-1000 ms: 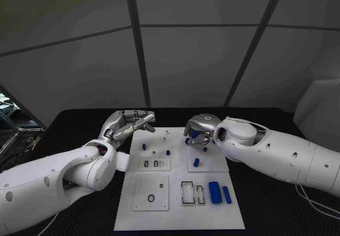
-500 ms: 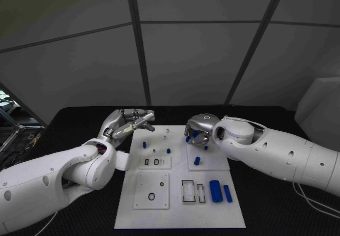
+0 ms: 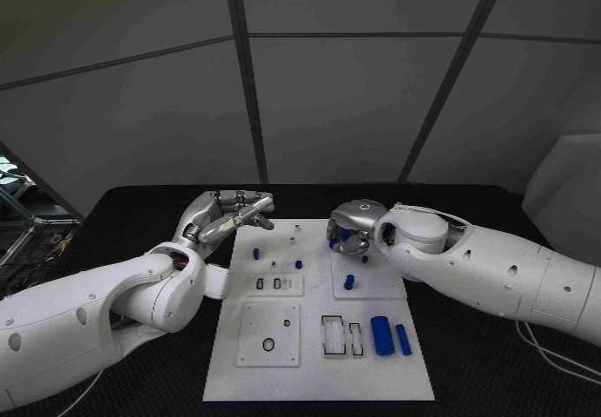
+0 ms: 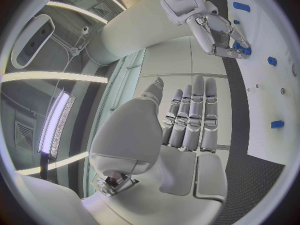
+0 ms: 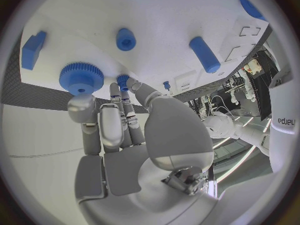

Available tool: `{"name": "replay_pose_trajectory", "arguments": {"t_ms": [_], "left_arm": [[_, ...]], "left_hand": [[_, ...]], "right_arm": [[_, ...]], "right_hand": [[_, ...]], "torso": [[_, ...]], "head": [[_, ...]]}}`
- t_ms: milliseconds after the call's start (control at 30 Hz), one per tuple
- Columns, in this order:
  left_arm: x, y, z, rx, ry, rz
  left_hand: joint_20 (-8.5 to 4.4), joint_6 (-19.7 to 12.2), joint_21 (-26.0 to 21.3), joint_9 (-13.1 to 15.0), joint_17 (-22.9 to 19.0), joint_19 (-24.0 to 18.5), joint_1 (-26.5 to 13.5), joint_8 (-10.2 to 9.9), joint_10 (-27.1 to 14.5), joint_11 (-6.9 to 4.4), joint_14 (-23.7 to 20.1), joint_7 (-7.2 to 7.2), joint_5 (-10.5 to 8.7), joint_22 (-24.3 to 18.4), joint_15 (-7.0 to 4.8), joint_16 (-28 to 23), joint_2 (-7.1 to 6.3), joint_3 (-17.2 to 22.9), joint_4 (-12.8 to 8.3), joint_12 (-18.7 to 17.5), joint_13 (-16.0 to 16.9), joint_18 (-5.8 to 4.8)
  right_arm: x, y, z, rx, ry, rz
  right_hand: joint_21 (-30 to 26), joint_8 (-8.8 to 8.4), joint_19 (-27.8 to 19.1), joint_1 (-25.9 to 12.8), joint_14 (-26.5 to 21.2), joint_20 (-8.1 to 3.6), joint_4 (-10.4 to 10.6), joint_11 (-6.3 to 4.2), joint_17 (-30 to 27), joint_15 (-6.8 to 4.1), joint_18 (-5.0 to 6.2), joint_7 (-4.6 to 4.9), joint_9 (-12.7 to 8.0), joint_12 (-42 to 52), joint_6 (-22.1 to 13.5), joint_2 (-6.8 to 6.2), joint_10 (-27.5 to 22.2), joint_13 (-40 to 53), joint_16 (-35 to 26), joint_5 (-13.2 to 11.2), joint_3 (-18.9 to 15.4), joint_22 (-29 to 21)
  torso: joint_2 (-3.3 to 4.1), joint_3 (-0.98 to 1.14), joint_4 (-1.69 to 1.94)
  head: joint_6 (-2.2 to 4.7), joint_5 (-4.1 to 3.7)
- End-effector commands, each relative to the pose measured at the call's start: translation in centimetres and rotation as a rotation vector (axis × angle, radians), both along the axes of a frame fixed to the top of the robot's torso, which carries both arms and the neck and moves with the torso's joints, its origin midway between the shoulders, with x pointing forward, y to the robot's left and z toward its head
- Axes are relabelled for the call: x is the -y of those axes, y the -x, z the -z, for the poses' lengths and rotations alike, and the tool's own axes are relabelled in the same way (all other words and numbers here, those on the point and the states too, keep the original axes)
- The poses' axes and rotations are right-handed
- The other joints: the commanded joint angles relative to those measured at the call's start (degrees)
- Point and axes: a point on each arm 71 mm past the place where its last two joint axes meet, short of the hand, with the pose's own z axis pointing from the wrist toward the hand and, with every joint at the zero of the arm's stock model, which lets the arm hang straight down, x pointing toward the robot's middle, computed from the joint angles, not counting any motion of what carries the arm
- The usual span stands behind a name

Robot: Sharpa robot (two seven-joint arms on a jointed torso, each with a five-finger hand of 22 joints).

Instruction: Assemble the parts on the task board

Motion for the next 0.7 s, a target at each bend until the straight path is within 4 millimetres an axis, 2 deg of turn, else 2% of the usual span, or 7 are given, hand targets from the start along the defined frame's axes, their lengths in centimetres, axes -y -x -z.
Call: {"name": "replay_pose_trajectory", "arguments": {"t_ms": [33, 200, 300, 500, 700], "left_arm": [[0.1, 0.0, -0.1, 0.005, 0.007, 0.009], [0.0, 0.0, -0.1, 0.004, 0.007, 0.007], [0.0, 0.0, -0.1, 0.004, 0.006, 0.006], [-0.1, -0.1, -0.1, 0.002, 0.007, 0.004], [-0.4, -0.2, 0.0, 0.001, 0.006, -0.003]], "left_hand": [[-0.05, 0.1, -0.2, -0.1, -0.1, -0.3, -0.1, -0.3, -0.1, 0.17, -0.2, 0.3, -0.26, -0.1, 0.08, -0.2, 0.25, -0.1, -0.3, -0.2, 0.0, -0.86], [-0.03, 0.1, -0.2, -0.1, -0.1, -0.3, -0.2, -0.3, -0.1, 0.2, -0.2, 0.33, -0.25, -0.1, 0.1, -0.3, 0.33, 0.0, -0.3, -0.2, 0.0, -0.86], [-0.03, 0.1, -0.2, -0.1, -0.1, -0.3, -0.2, -0.3, -0.1, 0.2, -0.2, 0.33, -0.25, -0.1, 0.1, -0.3, 0.33, 0.0, -0.3, -0.2, 0.0, -0.86], [0.04, 0.0, -0.3, -0.1, -0.2, -0.5, -0.3, -0.5, -0.2, 0.27, -0.2, 0.41, -0.26, -0.1, 0.16, -0.5, 0.44, -0.1, -0.3, -0.3, 0.0, -0.86], [0.07, -0.1, -0.3, -0.1, -0.2, -0.5, -0.3, -0.5, -0.3, 0.32, -0.2, 0.46, -0.26, -0.1, 0.2, -0.6, 0.44, -0.1, -0.3, -0.4, 0.0, -0.86]], "right_arm": [[-0.1, 0.0, -0.1, 0.009, 0.006, -0.009], [0.0, -0.1, -0.3, 0.024, -0.006, -0.003], [0.0, -0.1, -0.4, 0.043, -0.021, -0.002], [0.2, 0.3, -1.0, 0.087, -0.065, -0.02], [0.0, 1.0, -1.7, 0.123, -0.119, -0.038]], "right_hand": [[0.6, 0.36, 0.5, 0.2, 2.3, 0.05, 0.1, -0.06, 0.4, -0.21, -0.89, -0.07, 0.2, 0.4, 0.9, 0.46, 0.9, 0.1, 0.5, -0.5, 0.7, 0.6], [1.6, 1.3, 1.0, 1.6, 2.3, -0.23, 0.1, -0.76, 1.1, -0.84, -1.07, -0.69, 0.7, 0.9, 3.3, 1.58, 3.1, 0.6, 1.2, -2.2, 2.0, 2.0], [2.0, 1.46, 1.1, 2.6, 2.3, -0.41, -0.4, -0.95, 1.3, -1.03, -1.15, -0.72, 1.0, 0.9, 3.9, 2.02, 3.6, 0.8, 1.4, -3.0, 2.9, 2.6], [2.7, 1.4, 1.5, 3.5, 2.3, -0.49, -1.0, -0.88, 1.8, -1.04, -1.33, -0.57, 1.1, 0.6, 4.1, 1.83, 3.7, 0.9, 1.8, -2.8, 3.5, 3.6], [3.1, 1.31, 1.7, 3.3, 2.3, -0.41, -1.0, -0.74, 2.0, -0.97, -1.44, -0.38, 1.2, 0.3, 4.1, 1.38, 3.6, 0.9, 2.0, -2.7, 3.5, 4.2]], "torso": [[0.05, -0.01, 0.03], [0.09, 0.0, 0.03], [0.09, 0.0, -0.02], [0.05, -0.03, -0.04], [0.07, -0.08, 0.01]], "head": [[-0.15, 0.03], [-0.29, 0.21], [-0.28, 0.26], [-0.09, 0.31], [0.39, 0.51]]}}
